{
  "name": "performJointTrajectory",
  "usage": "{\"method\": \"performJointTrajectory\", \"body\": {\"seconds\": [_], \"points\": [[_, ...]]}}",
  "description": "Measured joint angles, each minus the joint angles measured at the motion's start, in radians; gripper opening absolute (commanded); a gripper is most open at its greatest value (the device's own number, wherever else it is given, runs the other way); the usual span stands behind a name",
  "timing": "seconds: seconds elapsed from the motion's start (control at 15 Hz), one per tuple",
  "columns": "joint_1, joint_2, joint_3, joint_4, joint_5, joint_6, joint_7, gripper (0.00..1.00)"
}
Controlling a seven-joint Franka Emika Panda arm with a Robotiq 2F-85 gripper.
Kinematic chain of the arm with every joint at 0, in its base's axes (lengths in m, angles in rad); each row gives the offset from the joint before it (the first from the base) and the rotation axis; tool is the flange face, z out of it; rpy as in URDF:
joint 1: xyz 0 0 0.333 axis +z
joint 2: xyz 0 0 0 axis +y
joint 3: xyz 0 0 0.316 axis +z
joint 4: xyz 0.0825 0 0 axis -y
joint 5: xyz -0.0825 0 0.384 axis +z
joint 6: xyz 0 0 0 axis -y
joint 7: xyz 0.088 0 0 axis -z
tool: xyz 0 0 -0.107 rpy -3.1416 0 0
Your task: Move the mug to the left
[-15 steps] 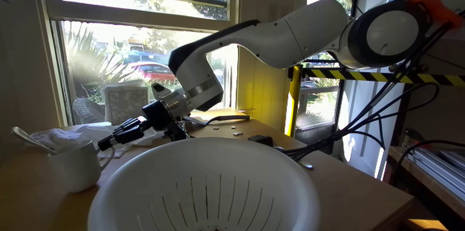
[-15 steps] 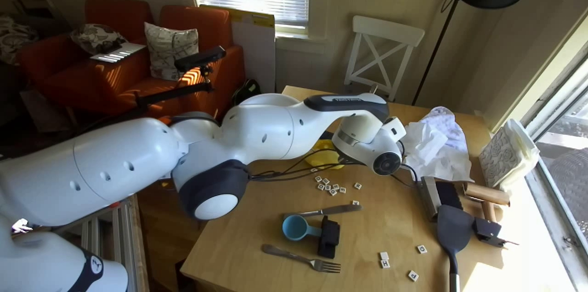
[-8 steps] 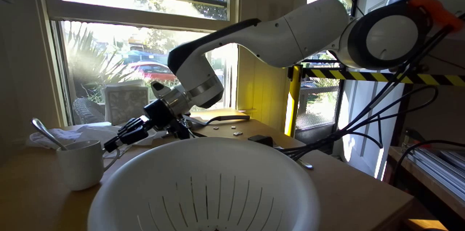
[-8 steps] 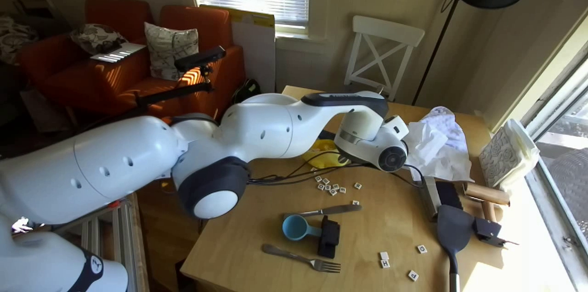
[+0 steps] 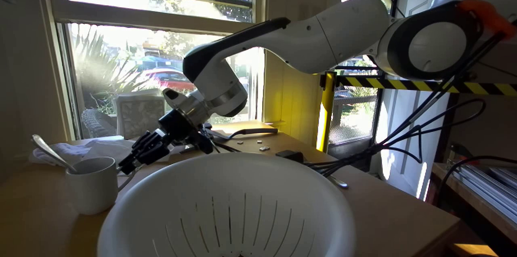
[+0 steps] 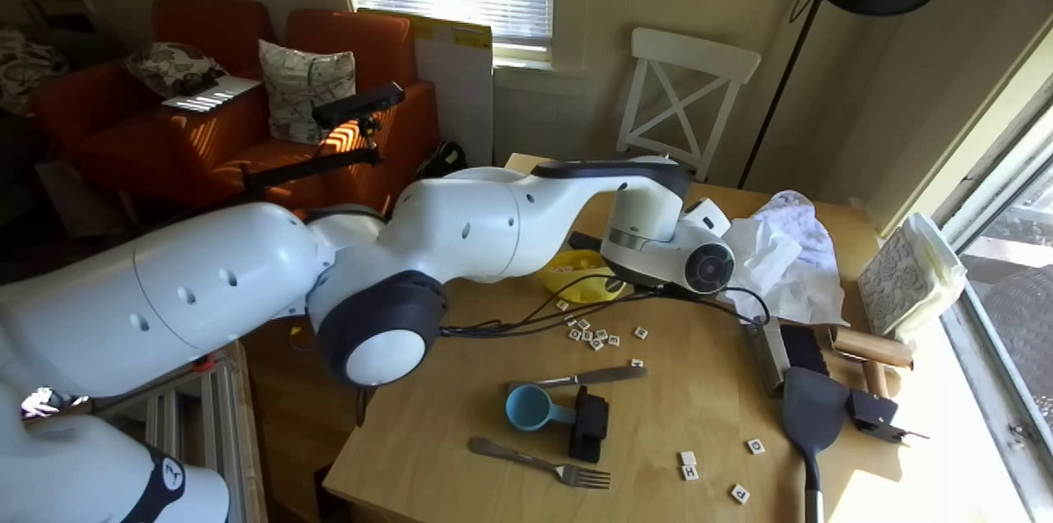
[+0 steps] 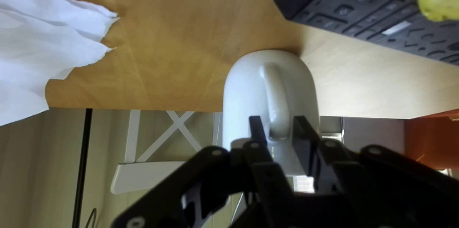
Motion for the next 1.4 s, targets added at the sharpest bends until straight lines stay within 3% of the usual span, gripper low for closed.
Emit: {"method": "performJointTrajectory", "body": {"seconds": [0.33,0.4,0.53,0.8,1.07,1.4], "points": [[0.017,-0.019,-0.043,0.001,-0.021,0.000,0.015,0.96],[0.019,-0.033,-0.056,0.001,-0.024,0.001,0.023,0.99],[0.025,-0.079,-0.102,-0.004,-0.047,0.002,0.043,1.00],[0.055,-0.218,-0.261,-0.076,-0.147,0.011,0.133,1.00],[0.124,-0.353,-0.419,-0.236,-0.246,-0.030,0.227,1.00],[0.258,-0.469,-0.608,-0.457,-0.360,-0.104,0.360,1.00]]}}
